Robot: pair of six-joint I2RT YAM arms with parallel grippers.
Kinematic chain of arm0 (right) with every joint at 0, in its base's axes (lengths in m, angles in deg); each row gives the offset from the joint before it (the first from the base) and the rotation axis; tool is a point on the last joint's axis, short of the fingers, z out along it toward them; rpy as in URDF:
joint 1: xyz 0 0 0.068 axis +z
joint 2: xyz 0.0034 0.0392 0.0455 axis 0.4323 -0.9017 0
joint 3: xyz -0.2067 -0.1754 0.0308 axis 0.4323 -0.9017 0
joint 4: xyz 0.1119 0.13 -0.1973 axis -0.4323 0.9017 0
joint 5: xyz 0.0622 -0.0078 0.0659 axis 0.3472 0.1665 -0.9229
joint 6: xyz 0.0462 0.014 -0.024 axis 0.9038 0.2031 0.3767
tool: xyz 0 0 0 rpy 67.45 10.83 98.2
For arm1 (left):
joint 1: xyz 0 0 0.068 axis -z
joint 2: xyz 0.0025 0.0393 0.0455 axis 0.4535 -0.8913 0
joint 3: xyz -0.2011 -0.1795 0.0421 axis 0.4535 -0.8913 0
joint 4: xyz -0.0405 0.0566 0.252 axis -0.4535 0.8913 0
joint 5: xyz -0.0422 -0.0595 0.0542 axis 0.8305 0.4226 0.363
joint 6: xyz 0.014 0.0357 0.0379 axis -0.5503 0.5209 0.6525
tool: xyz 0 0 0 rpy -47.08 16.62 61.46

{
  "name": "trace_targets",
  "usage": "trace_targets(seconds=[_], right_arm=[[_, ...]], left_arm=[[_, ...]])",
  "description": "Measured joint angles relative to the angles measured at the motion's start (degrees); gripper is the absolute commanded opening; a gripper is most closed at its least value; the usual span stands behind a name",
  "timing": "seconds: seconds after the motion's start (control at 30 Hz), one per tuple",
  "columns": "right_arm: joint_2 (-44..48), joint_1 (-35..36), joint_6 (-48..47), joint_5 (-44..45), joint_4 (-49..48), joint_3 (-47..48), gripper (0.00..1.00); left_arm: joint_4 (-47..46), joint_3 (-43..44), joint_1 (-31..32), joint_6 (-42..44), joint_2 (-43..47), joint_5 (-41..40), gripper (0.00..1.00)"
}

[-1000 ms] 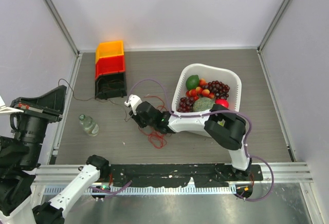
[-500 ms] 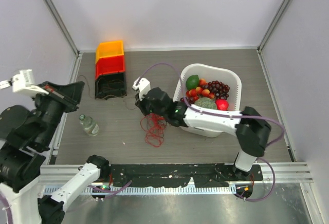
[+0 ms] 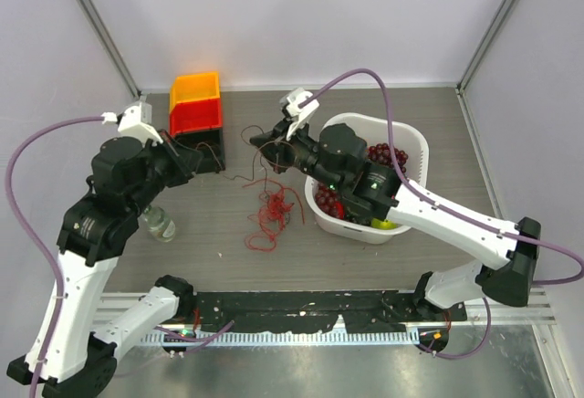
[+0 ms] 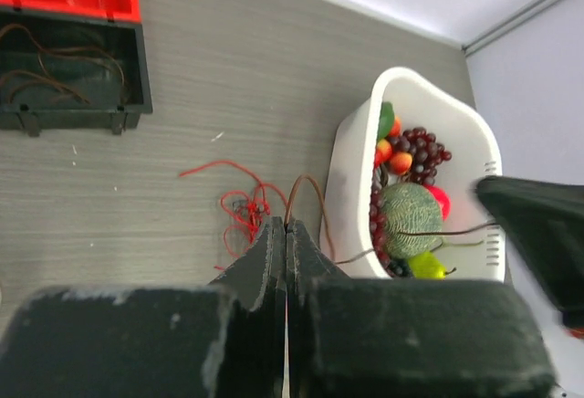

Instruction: Untangle the cables

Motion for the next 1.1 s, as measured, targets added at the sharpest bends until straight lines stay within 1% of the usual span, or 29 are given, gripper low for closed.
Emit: trace_targets(seconds=[0.2, 0.33, 0.4, 0.43, 0.47, 0.53, 0.6, 0.63, 0.7, 0.73, 0.8, 0.93, 1.03, 1.1], right_arm=[[2.6, 0.0, 1.53, -2.1, 1.95, 5.35, 0.01], [1.84, -0.85, 1.7, -2.6, 6.56, 13.38, 0.01], [-0.02, -1.51, 1.4, -2.29, 10.14, 19.34, 0.01], [-2.32, -1.86, 1.11, -1.57, 14.25, 25.33, 0.01], [-4.07, -1.99, 1.03, -1.01, 16.35, 29.51, 0.01], [-9.79, -2.51, 1.05, 0.22, 25.29, 43.52, 0.01], [-14.16, -2.95, 1.46, 0.9, 32.39, 54.84, 0.01], [-15.47, -3.1, 1.77, 1.16, 35.6, 59.21, 0.01], [-15.04, -3.41, 2.67, 1.09, 40.61, 62.14, 0.01], [-13.79, -3.43, 3.19, 0.76, 42.27, 61.68, 0.01], [-10.36, -3.43, 4.0, -0.28, 43.71, 57.81, 0.01], [-1.81, -3.41, 5.09, -2.16, 42.64, 43.76, 0.01], [2.69, -3.39, 6.78, -2.54, 36.3, 30.47, 0.01], [3.45, -3.39, 8.26, -2.84, 31.63, 22.69, 0.01]], left_arm=[[-0.81, -5.95, 0.0, -2.25, 0.42, 3.06, 0.0], [-2.62, -9.2, 0.0, -4.74, 1.36, 8.33, 0.0], [-4.28, -10.78, 0.0, -6.14, 1.46, 11.28, 0.0], [-5.03, -11.54, 0.0, -6.8, 1.49, 12.9, 0.0], [-5.38, -11.93, 0.0, -7.45, 1.4, 14.1, 0.0], [-5.7, -12.07, 0.0, -7.87, 0.79, 15.72, 0.0], [-6.12, -12.07, 0.0, -8.02, 0.2, 16.96, 0.0], [-6.27, -12.07, 0.0, -8.02, -0.04, 17.42, 0.0], [-6.75, -12.07, 0.0, -8.04, -0.37, 18.14, 0.0], [-7.08, -12.07, 0.0, -8.09, -0.46, 18.47, 0.0], [-7.63, -12.09, 0.0, -8.11, -0.5, 19.12, 0.0], [-8.48, -13.07, 0.0, -7.67, -0.48, 18.88, 0.0], [-8.35, -15.43, 0.0, -7.5, -0.48, 15.56, 0.0], [-8.13, -17.27, 0.0, -7.43, -0.72, 14.23, 0.01]])
